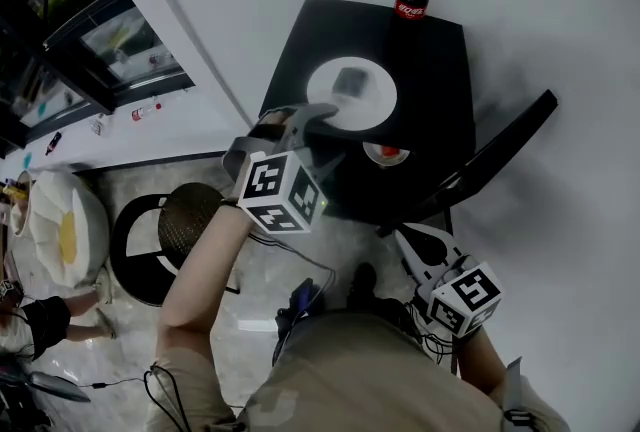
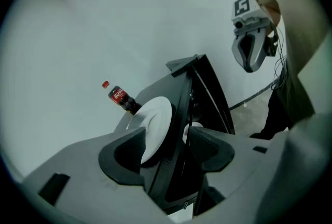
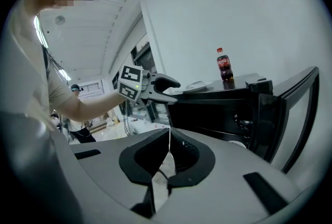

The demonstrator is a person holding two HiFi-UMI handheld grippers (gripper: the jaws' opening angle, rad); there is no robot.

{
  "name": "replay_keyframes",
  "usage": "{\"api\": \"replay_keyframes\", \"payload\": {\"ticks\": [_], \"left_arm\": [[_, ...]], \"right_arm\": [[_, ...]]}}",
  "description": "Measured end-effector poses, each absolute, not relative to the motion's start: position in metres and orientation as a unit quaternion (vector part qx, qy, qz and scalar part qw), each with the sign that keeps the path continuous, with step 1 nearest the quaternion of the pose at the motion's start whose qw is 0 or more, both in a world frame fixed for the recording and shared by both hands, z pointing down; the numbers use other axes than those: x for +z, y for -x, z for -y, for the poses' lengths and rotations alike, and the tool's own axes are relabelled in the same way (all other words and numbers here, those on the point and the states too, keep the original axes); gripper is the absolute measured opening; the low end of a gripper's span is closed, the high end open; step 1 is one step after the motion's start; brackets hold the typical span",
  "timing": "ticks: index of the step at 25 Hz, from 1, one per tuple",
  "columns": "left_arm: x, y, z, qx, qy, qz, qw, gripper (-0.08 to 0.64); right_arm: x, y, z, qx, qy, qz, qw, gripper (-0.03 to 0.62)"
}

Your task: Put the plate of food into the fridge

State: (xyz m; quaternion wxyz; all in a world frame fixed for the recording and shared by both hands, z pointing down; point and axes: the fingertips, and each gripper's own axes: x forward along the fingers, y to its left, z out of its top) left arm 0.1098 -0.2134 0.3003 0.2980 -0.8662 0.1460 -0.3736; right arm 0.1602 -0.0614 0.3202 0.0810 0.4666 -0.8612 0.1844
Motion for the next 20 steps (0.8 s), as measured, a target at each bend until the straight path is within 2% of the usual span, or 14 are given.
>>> {"api": "replay_keyframes", "payload": {"ticks": [14, 20], "left_arm": [[0.32, -0.12, 0.227, -0.412, 0.831, -0.122, 0.354, 0.244], [0.314, -0.117, 0.226, -0.411, 0.829, -0.122, 0.359, 0.201]], "right_arm": [[0.322, -0.151, 0.06, 0.182, -0.472, 0.858, 0.089, 0.021], [0.318, -0.149, 0.059, 0.181, -0.478, 0.855, 0.084, 0.021]]}}
